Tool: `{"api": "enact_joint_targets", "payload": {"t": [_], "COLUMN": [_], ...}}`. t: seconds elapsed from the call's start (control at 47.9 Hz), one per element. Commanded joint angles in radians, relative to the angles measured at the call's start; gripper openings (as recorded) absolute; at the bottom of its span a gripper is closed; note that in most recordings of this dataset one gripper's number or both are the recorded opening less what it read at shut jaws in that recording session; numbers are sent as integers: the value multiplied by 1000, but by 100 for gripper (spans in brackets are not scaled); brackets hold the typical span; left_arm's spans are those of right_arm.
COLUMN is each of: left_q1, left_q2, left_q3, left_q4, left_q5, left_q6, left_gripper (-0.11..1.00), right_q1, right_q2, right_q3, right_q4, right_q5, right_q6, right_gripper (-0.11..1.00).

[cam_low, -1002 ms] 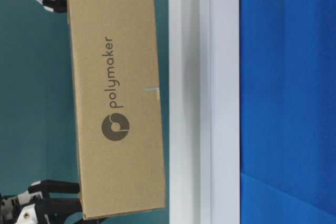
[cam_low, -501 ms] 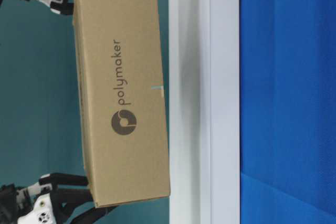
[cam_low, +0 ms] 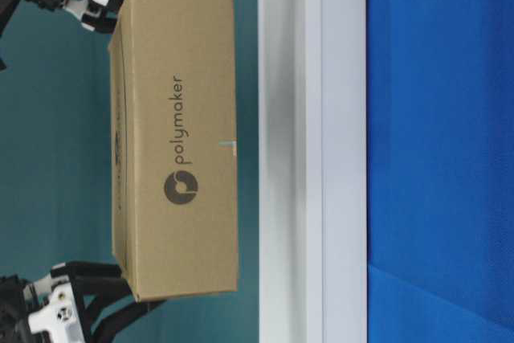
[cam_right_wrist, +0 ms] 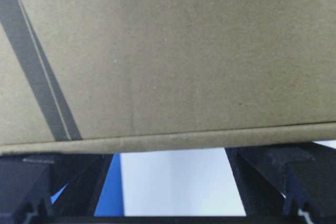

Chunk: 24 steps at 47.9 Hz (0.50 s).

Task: Place the cardboard box on the stand after clamping it between your arms.
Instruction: 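Carry the clamped box back over the white stand with both arms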

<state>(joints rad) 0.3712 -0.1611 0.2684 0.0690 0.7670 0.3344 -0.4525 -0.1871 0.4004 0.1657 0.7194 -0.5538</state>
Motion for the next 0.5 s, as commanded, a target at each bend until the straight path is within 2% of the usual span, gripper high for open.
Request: {"api": "enact_joint_targets", "payload": {"t": [0.0, 0.146, 0.334, 0.48], "left_q1": [-28, 9, 63, 95], "left_q2": [48, 94, 132, 167], "left_q3": [-164, -190, -207, -209], "left_q4": [-20, -20, -20, -21], "left_q5": [-235, -242, -250, -288], "left_q6": [-20, 12, 35, 37], "left_gripper": [87, 87, 87, 87], "right_q1": [43, 2, -60, -100], "right_q2": [6, 31, 83, 129], "right_q3": [-63, -75, -114, -130], "right_q4": [167, 241, 393, 486], "right_q5": [-225, -232, -207, -202], "right_q6": [17, -80, -224, -333], "right_gripper": [98, 98, 98, 98]}}
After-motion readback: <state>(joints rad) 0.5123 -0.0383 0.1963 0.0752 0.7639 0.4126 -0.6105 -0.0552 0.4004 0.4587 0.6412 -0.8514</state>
